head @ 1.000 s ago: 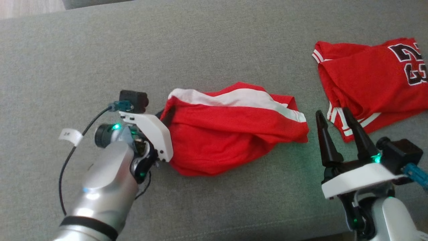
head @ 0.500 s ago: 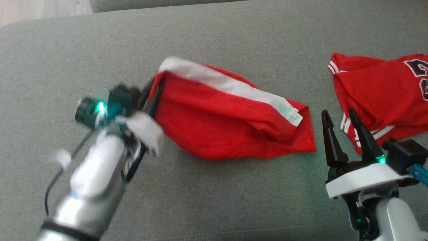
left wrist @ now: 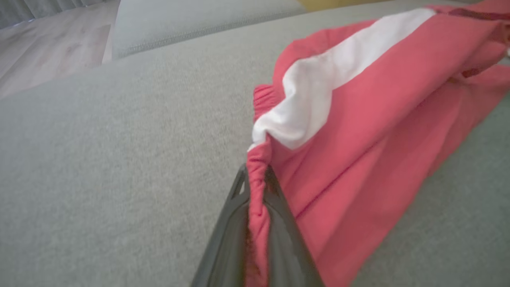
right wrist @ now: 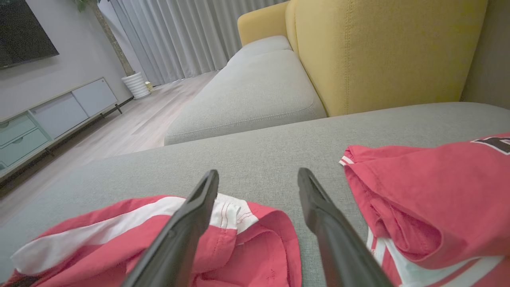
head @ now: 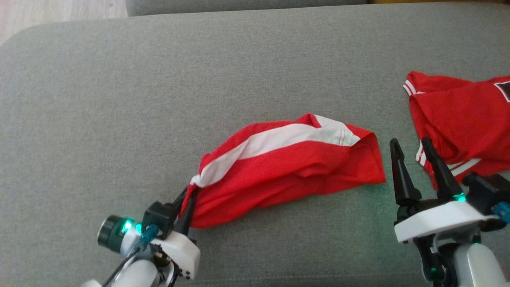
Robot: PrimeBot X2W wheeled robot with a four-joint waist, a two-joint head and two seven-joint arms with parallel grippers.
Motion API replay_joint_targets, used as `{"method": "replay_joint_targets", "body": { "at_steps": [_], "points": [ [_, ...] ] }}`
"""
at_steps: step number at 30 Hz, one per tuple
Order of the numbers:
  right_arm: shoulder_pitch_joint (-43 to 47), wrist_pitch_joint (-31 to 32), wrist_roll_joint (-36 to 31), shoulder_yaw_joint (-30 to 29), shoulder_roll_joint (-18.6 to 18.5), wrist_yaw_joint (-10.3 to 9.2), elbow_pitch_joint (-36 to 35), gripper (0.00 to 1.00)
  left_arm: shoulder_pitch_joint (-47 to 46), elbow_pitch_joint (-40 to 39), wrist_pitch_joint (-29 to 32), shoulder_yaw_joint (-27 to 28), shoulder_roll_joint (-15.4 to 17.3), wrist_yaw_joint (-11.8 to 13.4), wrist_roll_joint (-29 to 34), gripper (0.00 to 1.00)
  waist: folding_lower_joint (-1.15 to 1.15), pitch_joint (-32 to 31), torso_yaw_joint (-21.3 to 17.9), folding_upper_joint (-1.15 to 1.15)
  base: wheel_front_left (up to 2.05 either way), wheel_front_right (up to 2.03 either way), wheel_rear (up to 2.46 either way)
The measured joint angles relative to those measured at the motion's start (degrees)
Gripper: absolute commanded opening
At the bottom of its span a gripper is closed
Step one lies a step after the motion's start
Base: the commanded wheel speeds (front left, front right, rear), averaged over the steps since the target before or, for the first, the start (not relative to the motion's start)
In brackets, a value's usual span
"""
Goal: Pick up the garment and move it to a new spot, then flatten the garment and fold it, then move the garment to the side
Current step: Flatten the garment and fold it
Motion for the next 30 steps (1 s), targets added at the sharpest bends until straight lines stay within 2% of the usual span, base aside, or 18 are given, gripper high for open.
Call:
{"method": "replay_joint_targets", "body": {
  "at_steps": [2,3,4,5,12,24,30],
  "points": [
    [0.00,0.18,0.13,-0.02,0.00,0.00,-0.01,1.00,0.15,0.87,0.00,-0.11,-0.16,-0.03,-0.24,0.02,0.00,-0.02,0.10,0.00,0.00,0.00,0.00],
    [0.01,0.22,0.32,-0.03,0.00,0.00,-0.01,1.00,0.18,1.94,0.01,-0.21,-0.44,-0.11,-0.82,0.36,0.00,-0.07,0.22,0.00,0.00,0.00,0.00],
    [0.00,0.24,0.38,-0.03,0.00,0.00,-0.02,1.00,0.19,3.04,0.01,-0.23,-0.76,-0.55,-1.38,0.36,0.00,-0.11,0.29,0.00,0.00,0.00,0.00],
    [0.00,0.38,0.44,-0.03,0.00,0.00,-0.02,1.00,0.20,3.71,0.01,-0.22,-1.09,-0.59,-1.82,1.00,0.00,-0.13,0.32,0.00,0.00,0.00,0.00],
    [0.02,0.38,1.01,-0.07,0.00,0.00,0.02,1.00,0.56,6.19,0.00,1.93,-3.63,-1.57,-5.15,1.00,0.00,-1.48,0.32,0.00,0.00,0.00,0.00],
    [0.15,1.42,0.66,-0.33,0.00,0.00,-1.81,1.00,6.53,-10.17,-0.02,8.55,-3.60,-1.41,-5.67,1.00,0.00,-3.81,1.47,0.00,0.00,0.00,0.00],
    [0.15,1.77,-0.57,-0.65,0.00,0.00,-2.04,1.00,7.08,-14.48,-0.03,11.67,-2.99,0.18,-7.05,1.00,0.00,-5.26,1.79,0.00,0.00,0.00,0.00]
  ]
}}
